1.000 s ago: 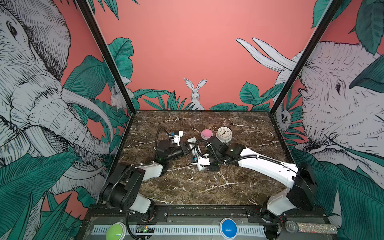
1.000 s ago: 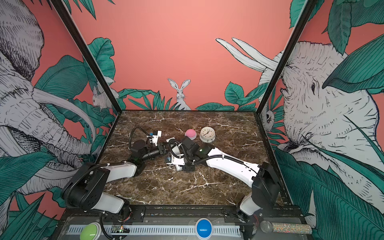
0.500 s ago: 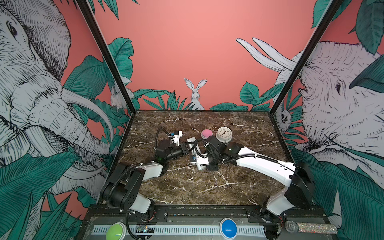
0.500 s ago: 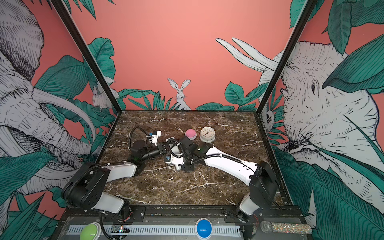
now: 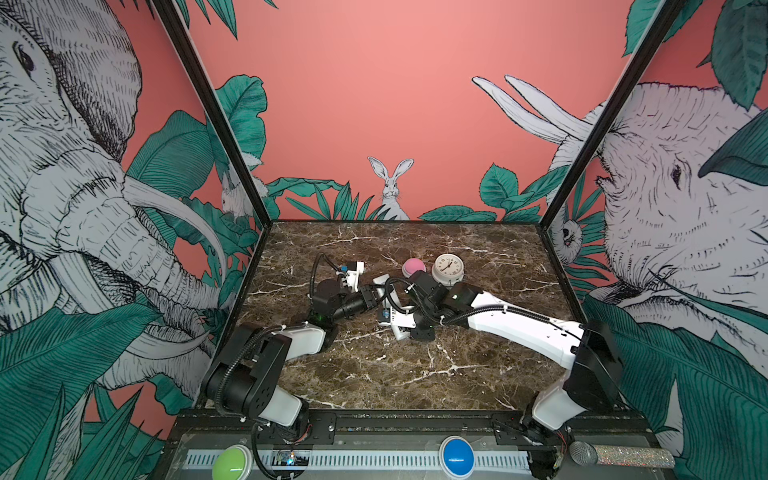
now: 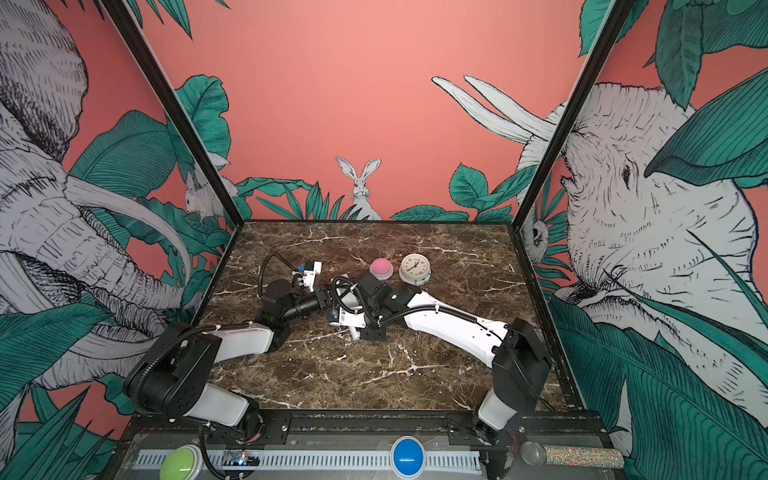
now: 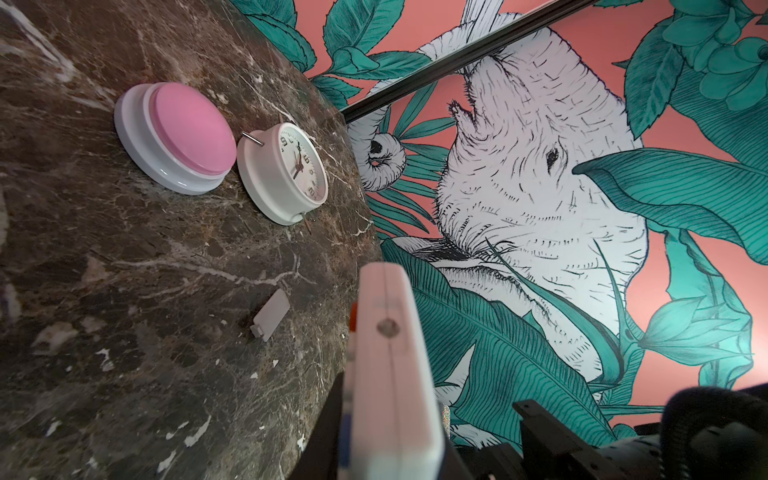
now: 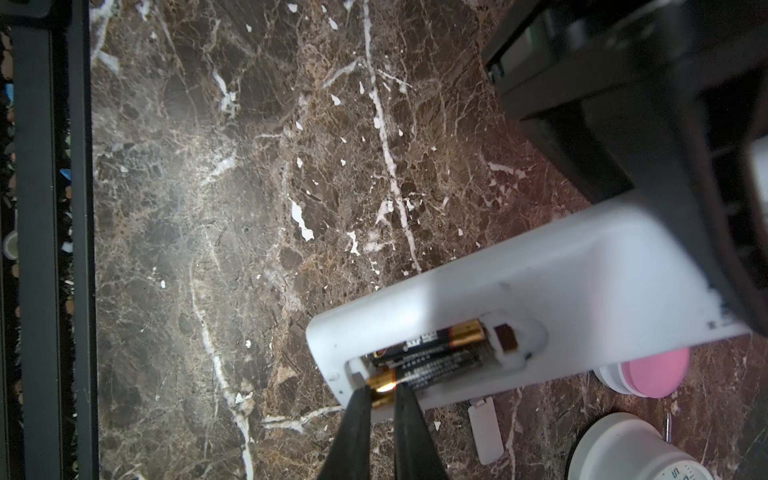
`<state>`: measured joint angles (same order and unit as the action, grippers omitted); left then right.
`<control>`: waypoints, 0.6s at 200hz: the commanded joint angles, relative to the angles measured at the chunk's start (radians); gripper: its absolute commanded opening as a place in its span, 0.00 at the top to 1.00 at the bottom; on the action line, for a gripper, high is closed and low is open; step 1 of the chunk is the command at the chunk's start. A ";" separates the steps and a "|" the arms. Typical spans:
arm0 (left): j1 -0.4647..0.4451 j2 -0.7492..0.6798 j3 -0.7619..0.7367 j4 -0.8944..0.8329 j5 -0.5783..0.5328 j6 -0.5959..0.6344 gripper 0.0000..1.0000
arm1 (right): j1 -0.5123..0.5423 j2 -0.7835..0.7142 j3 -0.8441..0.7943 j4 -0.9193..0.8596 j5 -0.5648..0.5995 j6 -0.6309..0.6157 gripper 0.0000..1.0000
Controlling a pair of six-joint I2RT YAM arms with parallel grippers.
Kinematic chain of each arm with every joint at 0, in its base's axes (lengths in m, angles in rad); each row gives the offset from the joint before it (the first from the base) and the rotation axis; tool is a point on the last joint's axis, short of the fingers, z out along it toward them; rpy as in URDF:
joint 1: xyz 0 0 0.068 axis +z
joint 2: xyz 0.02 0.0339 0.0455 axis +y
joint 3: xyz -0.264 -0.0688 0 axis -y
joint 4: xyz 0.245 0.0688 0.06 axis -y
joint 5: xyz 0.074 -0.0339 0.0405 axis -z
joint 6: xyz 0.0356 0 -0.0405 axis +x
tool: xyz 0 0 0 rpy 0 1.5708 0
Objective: Load the batteries into the remote control
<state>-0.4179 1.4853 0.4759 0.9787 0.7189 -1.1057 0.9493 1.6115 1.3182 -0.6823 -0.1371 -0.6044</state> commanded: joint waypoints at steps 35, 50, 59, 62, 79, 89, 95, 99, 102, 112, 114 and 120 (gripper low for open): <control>-0.024 -0.028 0.016 0.096 0.097 -0.073 1.00 | 0.002 0.035 0.047 0.084 0.028 0.011 0.86; -0.025 -0.021 0.017 0.117 0.105 -0.085 1.00 | 0.003 0.041 0.053 0.081 0.028 0.009 0.86; -0.025 -0.018 0.015 0.123 0.106 -0.088 1.00 | 0.003 0.043 0.056 0.079 0.033 0.008 0.86; -0.025 -0.019 0.015 0.124 0.107 -0.089 1.00 | 0.002 0.045 0.056 0.079 0.033 0.008 0.86; -0.026 -0.017 0.015 0.121 0.109 -0.087 1.00 | 0.003 0.047 0.060 0.073 0.038 0.002 0.86; -0.025 -0.017 0.017 0.120 0.113 -0.086 1.00 | 0.003 0.048 0.062 0.070 0.041 -0.003 0.86; -0.025 -0.016 0.019 0.118 0.114 -0.084 1.00 | 0.005 0.049 0.062 0.069 0.043 -0.006 0.86; -0.025 -0.016 0.019 0.117 0.115 -0.084 1.00 | 0.003 0.049 0.062 0.068 0.045 -0.009 0.86; -0.025 -0.015 0.020 0.118 0.116 -0.084 1.00 | 0.003 0.049 0.062 0.067 0.047 -0.010 0.86; -0.025 -0.014 0.022 0.117 0.118 -0.083 1.00 | 0.004 0.053 0.067 0.063 0.050 -0.016 0.86; -0.025 -0.014 0.023 0.118 0.119 -0.085 1.00 | 0.004 0.053 0.067 0.063 0.050 -0.017 0.86; -0.025 -0.011 0.023 0.122 0.120 -0.088 1.00 | 0.005 0.053 0.068 0.062 0.051 -0.021 0.86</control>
<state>-0.4179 1.4918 0.4759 1.0012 0.7185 -1.1107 0.9508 1.6318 1.3552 -0.7235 -0.1192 -0.6060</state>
